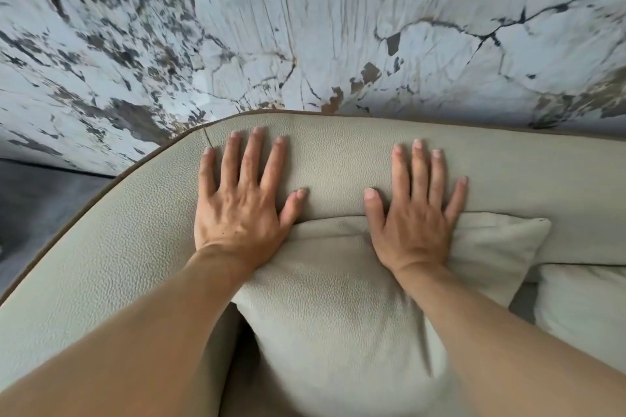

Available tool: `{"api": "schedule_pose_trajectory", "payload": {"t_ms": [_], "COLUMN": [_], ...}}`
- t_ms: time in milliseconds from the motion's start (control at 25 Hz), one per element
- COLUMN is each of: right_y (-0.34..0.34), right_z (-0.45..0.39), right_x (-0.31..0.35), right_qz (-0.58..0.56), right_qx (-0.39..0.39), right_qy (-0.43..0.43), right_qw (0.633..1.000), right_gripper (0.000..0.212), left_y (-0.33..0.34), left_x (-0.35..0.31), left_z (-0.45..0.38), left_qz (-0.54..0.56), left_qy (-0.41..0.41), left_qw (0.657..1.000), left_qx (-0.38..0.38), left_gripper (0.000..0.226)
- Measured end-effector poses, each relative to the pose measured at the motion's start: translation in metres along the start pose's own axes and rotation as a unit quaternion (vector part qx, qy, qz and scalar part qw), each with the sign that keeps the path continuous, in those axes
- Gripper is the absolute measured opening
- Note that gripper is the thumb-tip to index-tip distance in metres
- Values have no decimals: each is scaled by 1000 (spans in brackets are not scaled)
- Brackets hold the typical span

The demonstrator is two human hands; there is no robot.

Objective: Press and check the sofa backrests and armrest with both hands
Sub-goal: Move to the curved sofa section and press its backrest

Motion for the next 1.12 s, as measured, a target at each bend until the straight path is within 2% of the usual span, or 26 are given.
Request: {"api": "schedule_pose_trajectory", "payload": {"t_ms": [1120], "right_y": [18], "right_z": [-53], "right_x": [1], "right_qz": [2], "right_qx": [-92], "right_qy": [8], "right_qw": [996], "right_gripper": [70], "left_y": [7], "left_x": [1], "left_z": [-67], "left_qz": [-32], "left_qy": [12], "left_qw": [999], "left_qx": [-31], "left_gripper": [73]}}
Point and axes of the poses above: each hand's wrist, its own z-axis away from the middle knuckle, its own y-axis out of the palm, x = y × z, the point moved 9 cm from there along -z, towards the middle knuckle, and after that the axes turned 12 degrees about -z, right-handed, at the moved point
